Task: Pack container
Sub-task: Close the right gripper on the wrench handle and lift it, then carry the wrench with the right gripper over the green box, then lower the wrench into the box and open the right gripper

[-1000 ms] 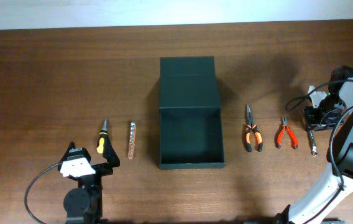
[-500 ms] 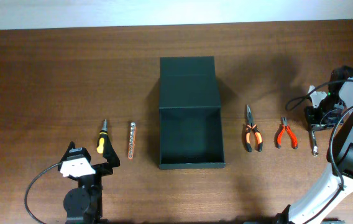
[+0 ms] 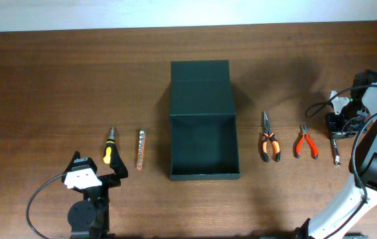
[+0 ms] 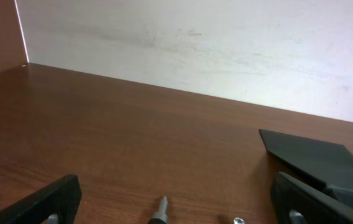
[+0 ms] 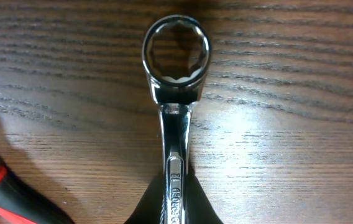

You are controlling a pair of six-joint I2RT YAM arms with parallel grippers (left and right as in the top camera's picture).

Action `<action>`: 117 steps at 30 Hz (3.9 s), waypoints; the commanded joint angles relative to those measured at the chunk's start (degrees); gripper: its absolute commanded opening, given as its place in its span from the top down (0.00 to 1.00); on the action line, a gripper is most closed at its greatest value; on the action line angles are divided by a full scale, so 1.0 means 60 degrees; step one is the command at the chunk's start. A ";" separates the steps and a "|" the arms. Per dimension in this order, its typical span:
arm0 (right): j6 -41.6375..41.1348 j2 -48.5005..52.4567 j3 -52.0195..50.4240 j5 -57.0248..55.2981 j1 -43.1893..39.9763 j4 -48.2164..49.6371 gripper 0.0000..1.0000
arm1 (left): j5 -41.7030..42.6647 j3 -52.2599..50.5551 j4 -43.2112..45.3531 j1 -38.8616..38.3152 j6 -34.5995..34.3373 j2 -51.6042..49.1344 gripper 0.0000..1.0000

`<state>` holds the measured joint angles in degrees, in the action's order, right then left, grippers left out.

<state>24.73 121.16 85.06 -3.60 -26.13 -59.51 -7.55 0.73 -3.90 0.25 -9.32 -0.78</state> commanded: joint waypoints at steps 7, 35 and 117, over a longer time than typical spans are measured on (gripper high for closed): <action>-0.0291 0.0171 0.0634 0.0273 -0.0015 -0.0208 0.96 | 0.0036 -0.0036 -0.0007 0.0047 -0.0044 0.0080 0.01; -0.3388 0.0171 0.8615 0.0353 0.4350 -0.5176 0.96 | 0.0036 -0.0036 -0.0007 0.0047 -0.0044 0.0080 0.01; -0.1264 0.0175 0.3198 0.1891 1.0615 -0.2903 0.91 | 0.0036 -0.0036 -0.0007 0.0047 -0.0044 0.0080 0.01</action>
<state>16.56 122.43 104.97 6.85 36.84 -77.28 -7.55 0.73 -3.90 0.25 -9.32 -0.78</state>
